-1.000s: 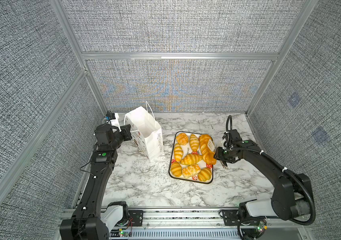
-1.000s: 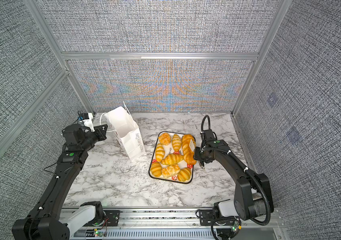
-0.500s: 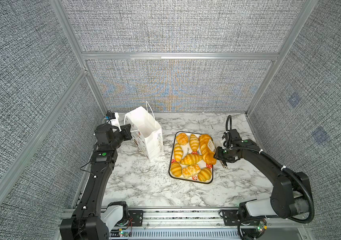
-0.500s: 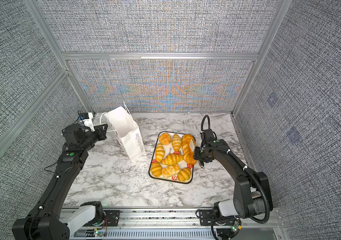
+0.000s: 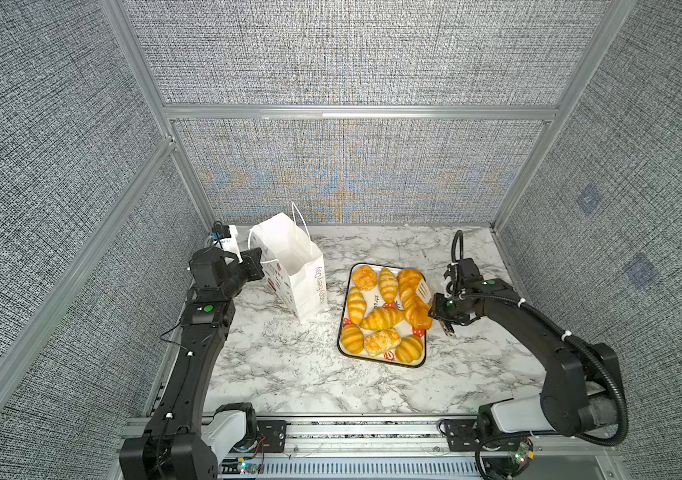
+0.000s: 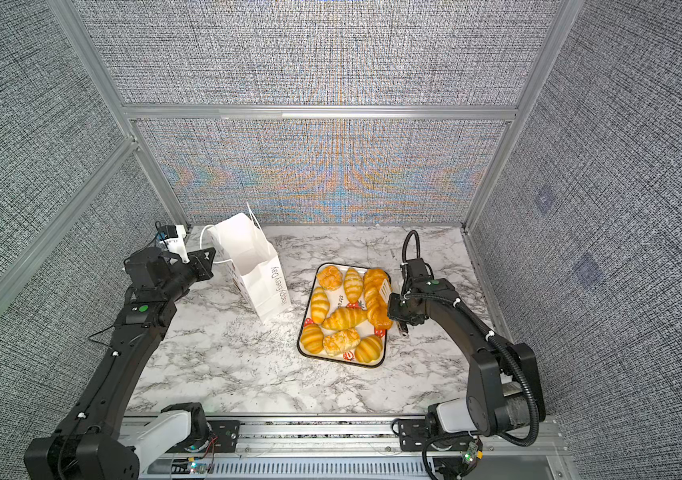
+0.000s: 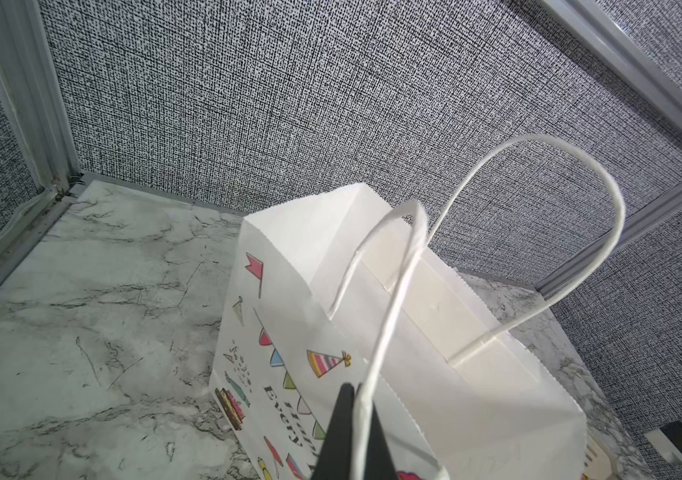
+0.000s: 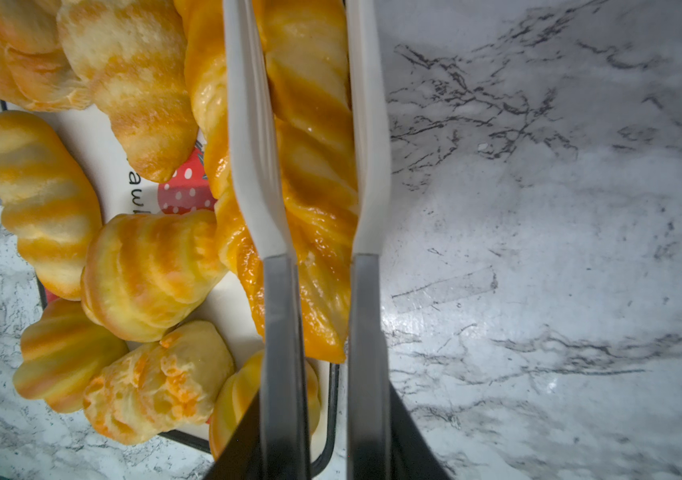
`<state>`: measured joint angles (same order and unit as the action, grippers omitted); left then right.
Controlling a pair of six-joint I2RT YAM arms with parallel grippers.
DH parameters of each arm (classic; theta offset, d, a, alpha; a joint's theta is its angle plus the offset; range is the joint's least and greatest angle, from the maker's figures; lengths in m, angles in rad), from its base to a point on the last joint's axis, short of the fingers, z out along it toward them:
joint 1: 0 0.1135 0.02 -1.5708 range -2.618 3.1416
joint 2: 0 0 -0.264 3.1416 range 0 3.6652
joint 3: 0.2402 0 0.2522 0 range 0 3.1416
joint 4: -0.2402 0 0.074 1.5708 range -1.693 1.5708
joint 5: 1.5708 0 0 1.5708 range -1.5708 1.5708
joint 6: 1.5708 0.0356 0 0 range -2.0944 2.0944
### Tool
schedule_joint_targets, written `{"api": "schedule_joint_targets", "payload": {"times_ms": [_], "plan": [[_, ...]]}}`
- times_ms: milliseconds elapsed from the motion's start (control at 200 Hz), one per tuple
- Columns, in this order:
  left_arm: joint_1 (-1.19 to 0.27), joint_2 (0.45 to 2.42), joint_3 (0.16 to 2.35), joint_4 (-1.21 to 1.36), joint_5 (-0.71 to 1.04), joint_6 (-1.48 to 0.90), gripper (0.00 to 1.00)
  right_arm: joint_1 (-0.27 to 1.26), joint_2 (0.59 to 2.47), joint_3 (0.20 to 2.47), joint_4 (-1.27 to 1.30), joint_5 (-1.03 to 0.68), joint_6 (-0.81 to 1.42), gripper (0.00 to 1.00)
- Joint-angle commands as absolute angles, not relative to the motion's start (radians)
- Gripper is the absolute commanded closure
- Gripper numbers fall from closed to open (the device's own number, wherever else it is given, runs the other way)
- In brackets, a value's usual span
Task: Place the fake bread into the paper bag
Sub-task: 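Lower the tongs around the long twisted bread and close them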
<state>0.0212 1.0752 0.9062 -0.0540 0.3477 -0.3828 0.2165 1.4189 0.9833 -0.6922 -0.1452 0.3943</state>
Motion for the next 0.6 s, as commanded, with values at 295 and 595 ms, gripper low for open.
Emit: {"api": "schedule_joint_targets", "payload": {"times_ms": [295,595], "plan": [[0.022,1.072,0.905,-0.036,0.353,-0.385,1.00,0.219,1.359,0.989,-0.687,-0.150,0.388,0.70],[0.022,1.075,0.902,-0.036,0.354,-0.386,1.00,0.219,1.312,0.998,-0.686,-0.158,0.382,0.73]]}}
